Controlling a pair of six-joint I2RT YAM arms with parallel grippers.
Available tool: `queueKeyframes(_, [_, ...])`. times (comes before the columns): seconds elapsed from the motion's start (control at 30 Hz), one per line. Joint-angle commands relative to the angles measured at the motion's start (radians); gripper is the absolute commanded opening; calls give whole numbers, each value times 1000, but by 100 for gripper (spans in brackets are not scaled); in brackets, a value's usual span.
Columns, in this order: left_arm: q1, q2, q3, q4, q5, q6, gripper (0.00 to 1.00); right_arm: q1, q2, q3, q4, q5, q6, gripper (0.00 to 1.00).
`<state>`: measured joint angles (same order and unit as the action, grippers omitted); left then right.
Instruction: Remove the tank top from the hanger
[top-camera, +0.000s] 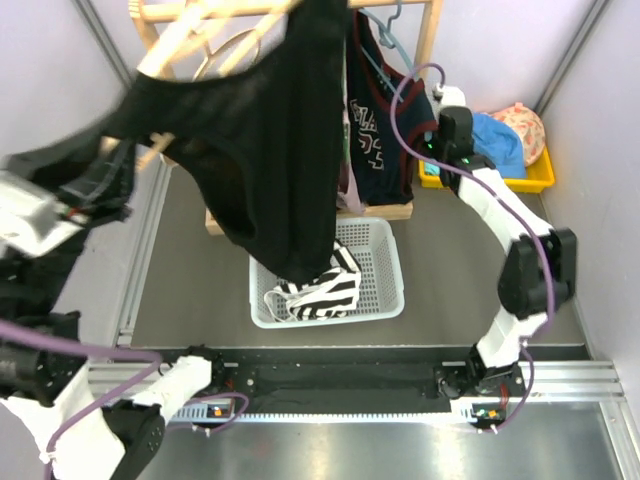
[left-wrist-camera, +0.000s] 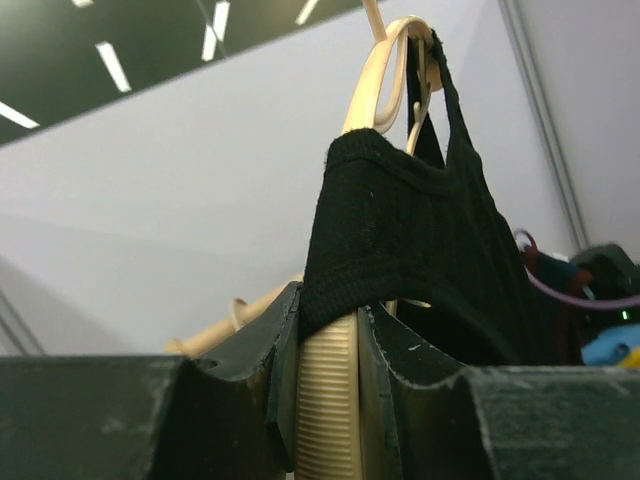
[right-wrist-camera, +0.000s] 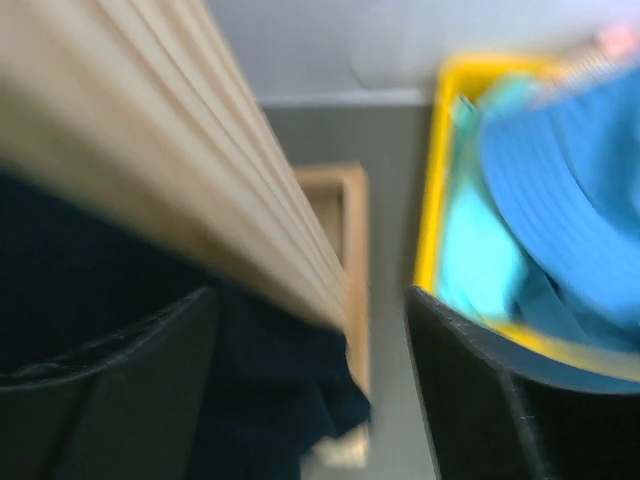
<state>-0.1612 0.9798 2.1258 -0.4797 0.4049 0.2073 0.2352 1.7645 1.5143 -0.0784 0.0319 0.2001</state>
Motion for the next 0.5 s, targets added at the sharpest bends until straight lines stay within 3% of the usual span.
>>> queueKeyframes(0.0, [15,-84,-227,50,168,-22,0,-14,-342,-112,14,138,42,85])
queueKeyframes(0.1, [15,-200,-450,142,210,-46,0,-14,-529,-173,-9,135,50,89])
queueKeyframes(0.2, [15,-300,-573,155,248,-42,0,-16,-646,-197,-72,106,58,91])
queueKeyframes(0.33, [15,-317,-613,32,357,-34,0,-14,-755,-222,-149,22,114,91])
queueKeyframes(0.47, [15,-365,-731,87,356,-72,0,-14,-888,-318,-129,-143,185,91])
